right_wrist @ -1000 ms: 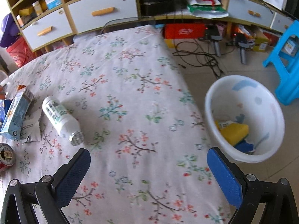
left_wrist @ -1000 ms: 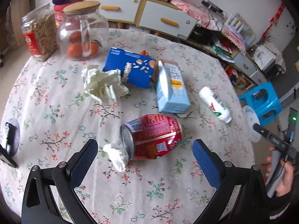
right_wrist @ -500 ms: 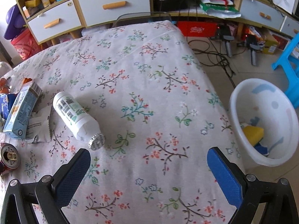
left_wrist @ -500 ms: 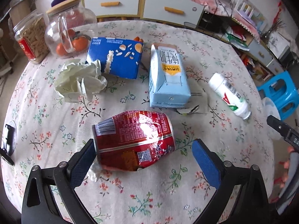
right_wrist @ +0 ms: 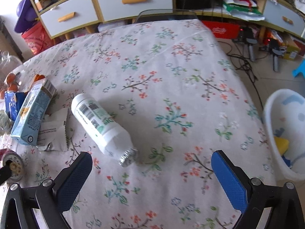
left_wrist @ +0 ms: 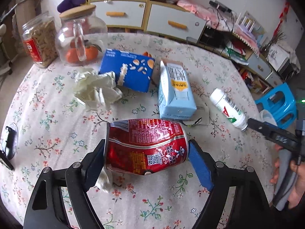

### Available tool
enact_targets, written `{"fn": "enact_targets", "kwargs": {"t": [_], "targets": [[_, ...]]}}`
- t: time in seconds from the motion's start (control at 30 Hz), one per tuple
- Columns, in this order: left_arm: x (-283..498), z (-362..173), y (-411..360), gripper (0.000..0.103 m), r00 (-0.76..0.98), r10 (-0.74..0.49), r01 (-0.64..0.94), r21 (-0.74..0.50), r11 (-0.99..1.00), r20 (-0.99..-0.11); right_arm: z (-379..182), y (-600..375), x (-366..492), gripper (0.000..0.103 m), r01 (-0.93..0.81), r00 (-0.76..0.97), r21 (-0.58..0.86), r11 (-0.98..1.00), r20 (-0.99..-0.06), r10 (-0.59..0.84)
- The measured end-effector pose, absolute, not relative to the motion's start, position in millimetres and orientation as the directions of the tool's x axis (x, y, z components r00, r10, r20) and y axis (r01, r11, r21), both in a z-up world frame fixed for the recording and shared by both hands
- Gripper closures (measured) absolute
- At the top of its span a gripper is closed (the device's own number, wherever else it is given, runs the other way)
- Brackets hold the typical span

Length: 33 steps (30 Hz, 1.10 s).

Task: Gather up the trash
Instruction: 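Grasp the red can with the left tool while the right tool grasps the white bottle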

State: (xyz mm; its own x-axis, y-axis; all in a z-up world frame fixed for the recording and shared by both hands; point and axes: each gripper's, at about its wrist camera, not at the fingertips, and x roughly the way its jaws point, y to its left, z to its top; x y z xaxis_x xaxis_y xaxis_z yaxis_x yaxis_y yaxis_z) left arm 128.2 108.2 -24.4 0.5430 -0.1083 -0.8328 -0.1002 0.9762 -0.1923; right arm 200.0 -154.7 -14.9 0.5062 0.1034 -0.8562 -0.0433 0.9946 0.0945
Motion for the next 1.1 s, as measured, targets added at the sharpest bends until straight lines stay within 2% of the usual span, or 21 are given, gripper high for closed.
{"fn": "enact_targets", "kwargs": {"t": [0.3, 0.37, 0.47, 0.57, 0.6, 0.77, 0.8, 0.83, 1.1], "targets": [[117.7, -13.3, 127.3, 0.018, 0.575, -0.115, -0.124, -0.225, 0.966, -0.81, -34.3, -127.0, 222.7, 0.003, -0.116, 0.46, 0.106, 0.988, -0.875, 0.148], [117.4, -11.7, 129.4, 0.018, 0.58, -0.117, -0.126, -0.231, 0.965, -0.806, -40.3, -122.7, 226.6, 0.009, -0.124, 0.449, 0.106, 0.987, -0.88, 0.151], [117.8, -10.7, 130.3, 0.018, 0.588, -0.12, -0.128, -0.239, 0.963, -0.8, -48.9, -120.6, 229.9, 0.025, -0.126, 0.425, 0.114, 0.986, -0.891, 0.157], [116.9, -9.9, 132.8, 0.018, 0.591, -0.122, -0.134, -0.246, 0.96, -0.798, -49.9, -119.4, 229.8, 0.043, -0.121, 0.43, 0.098, 0.988, -0.892, 0.141], [116.3, -9.5, 133.6, 0.018, 0.591, -0.124, -0.136, -0.25, 0.959, -0.797, -48.5, -119.2, 229.3, 0.053, -0.125, 0.432, 0.097, 0.987, -0.89, 0.142], [113.8, -3.7, 131.7, 0.018, 0.603, -0.136, -0.13, -0.266, 0.955, -0.786, -36.7, -122.6, 220.5, 0.062, -0.145, 0.439, 0.146, 0.979, -0.877, 0.196], [113.0, -2.4, 130.6, 0.018, 0.606, -0.138, -0.126, -0.266, 0.956, -0.783, -34.4, -123.0, 218.0, 0.066, -0.15, 0.442, 0.148, 0.978, -0.874, 0.2], [112.5, -1.4, 129.2, 0.018, 0.608, -0.14, -0.123, -0.267, 0.956, -0.782, -31.0, -123.8, 214.0, 0.076, -0.157, 0.445, 0.152, 0.976, -0.871, 0.207], [109.1, 3.5, 116.5, 0.018, 0.612, -0.163, -0.098, -0.279, 0.955, -0.774, -12.8, -139.6, 188.4, 0.076, -0.159, 0.471, 0.173, 0.972, -0.852, 0.228]]}}
